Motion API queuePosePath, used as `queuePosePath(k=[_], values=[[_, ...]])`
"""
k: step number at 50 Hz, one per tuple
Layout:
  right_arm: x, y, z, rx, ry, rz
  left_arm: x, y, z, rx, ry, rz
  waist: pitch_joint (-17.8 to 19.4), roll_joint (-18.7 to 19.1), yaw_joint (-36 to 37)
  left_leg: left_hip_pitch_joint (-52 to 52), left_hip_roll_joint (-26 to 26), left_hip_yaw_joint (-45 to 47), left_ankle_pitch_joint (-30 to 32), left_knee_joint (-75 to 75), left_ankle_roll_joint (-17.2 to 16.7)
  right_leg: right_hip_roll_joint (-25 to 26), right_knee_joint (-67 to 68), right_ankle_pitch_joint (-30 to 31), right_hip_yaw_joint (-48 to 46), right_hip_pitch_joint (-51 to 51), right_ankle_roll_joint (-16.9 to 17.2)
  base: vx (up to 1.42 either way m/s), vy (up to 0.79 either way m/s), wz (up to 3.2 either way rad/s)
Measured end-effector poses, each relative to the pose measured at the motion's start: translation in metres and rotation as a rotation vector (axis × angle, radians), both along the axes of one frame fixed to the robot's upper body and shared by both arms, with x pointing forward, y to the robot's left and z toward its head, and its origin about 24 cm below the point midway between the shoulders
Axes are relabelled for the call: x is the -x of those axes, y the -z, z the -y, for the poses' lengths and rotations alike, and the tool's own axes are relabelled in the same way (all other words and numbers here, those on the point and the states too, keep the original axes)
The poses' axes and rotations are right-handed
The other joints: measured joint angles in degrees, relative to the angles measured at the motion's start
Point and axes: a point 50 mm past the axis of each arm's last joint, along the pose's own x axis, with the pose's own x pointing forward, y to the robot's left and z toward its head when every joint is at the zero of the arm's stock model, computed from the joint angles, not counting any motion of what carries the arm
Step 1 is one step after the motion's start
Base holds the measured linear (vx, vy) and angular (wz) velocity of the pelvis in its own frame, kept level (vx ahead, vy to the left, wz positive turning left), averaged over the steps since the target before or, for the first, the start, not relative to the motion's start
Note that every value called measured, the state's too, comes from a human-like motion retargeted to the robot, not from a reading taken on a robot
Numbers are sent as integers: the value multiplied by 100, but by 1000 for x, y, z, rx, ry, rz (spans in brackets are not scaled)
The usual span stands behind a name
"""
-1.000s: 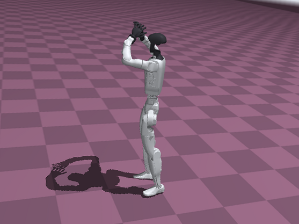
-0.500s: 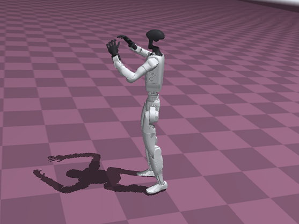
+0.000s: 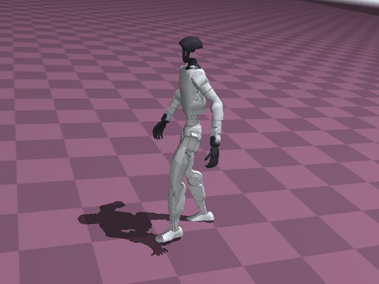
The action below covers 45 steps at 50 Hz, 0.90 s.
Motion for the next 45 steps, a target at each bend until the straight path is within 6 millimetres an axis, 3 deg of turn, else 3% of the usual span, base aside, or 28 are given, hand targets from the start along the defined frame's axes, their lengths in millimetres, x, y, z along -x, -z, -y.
queuePosePath(k=[3, 7, 12, 17, 20, 23, 26, 29, 32, 35, 38, 41, 45], values=[[5, 4, -4, 44, -23, 7, 24, -1, 9, 20, -17, -31, 149, 276, 156, 383, -7, -32, 535, -1693, -581, 310, 8, -17, -38, 269, -25, 36, 16, -3], [11, 6, -7, 47, -48, 15, 42, -2, 19, 66, 18, -48, 233, 414, 237, 320, 160, -78, 604, -1853, -1157, 434, -24, 103, -75, 565, -68, 41, 20, 9], [26, 9, -6, 23, -23, -5, 42, -2, 21, 79, 71, -57, 262, 419, 153, 651, 65, -173, 676, -1853, -1246, 371, 323, 580, -116, 740, -289, 48, 24, 26], [48, 15, -5, -22, 54, -47, 20, 1, 14, 29, 157, -53, 372, 651, -211, 1255, 93, -554, 327, -1853, -1166, 416, 1942, 1680, -292, 388, -879, 51, 26, 53], [56, 18, -8, -53, 74, -73, -11, 3, 5, -30, 254, -40, 304, 692, -450, 1396, 109, -764, 158, -1853, -1067, 426, 3554, 1985, -253, -561, -1075, 45, 18, 54], [61, 21, -13, -64, 68, -95, -58, 1, -9, -116, 374, -6, 266, 656, -713, 1521, 77, -981, 18, -1853, -1051, 564, 4466, 1726, -149, -1410, -1036, 42, 12, 62], [65, 23, -16, -62, 54, -118, -115, -10, -21, -218, 493, 68, 291, 636, -974, 1689, 57, -1202, -144, -1787, -1049, 615, 4442, 1278, -319, -1918, -1037, 40, 8, 68], [67, 24, -15, -60, 56, -135, -179, -33, -26, -314, 567, 207, 301, 598, -1205, 1800, 18, -1405, -337, -1639, -993, 542, 3552, 928, -723, -2167, -1053, 38, 5, 61], [63, 23, -11, -67, 88, -126, -241, -67, -22, -376, 605, 403, 314, 480, -1430, 1947, -131, -1585, -528, -1528, -942, 512, 1856, 1013, -1108, -2127, -838, 41, 1, 58], [53, 16, -3, -75, 160, -64, -295, -109, -6, -412, 663, 613, 428, 222, -1644, 2311, -444, -1750, -769, -1463, -971, 488, -82, 1545, -1225, -1857, -175, 47, -8, 42], [23, 0, 5, -93, 235, 93, -342, -161, 16, -462, 759, 819, 542, 50, -1535, 2684, -327, -1535, -913, -1475, -1276, 1036, -1181, 1970, -999, -1920, 65, 44, -47, -50], [-15, -31, 20, -97, 291, 317, -374, -212, 49, -491, 872, 1024, 551, 12, -1527, 2926, -308, -1392, -1017, -1321, -1307, 1227, -1380, 2285, -981, -1914, 65, 44, -30, -47], [-59, -94, 42, -73, 303, 670, -392, -274, 101, -494, 1023, 1296, 364, 65, -1628, 3083, -285, -1237, -1112, -735, -1138, 1139, -1366, 2633, -1067, -1563, 65, 56, -2, -34]])
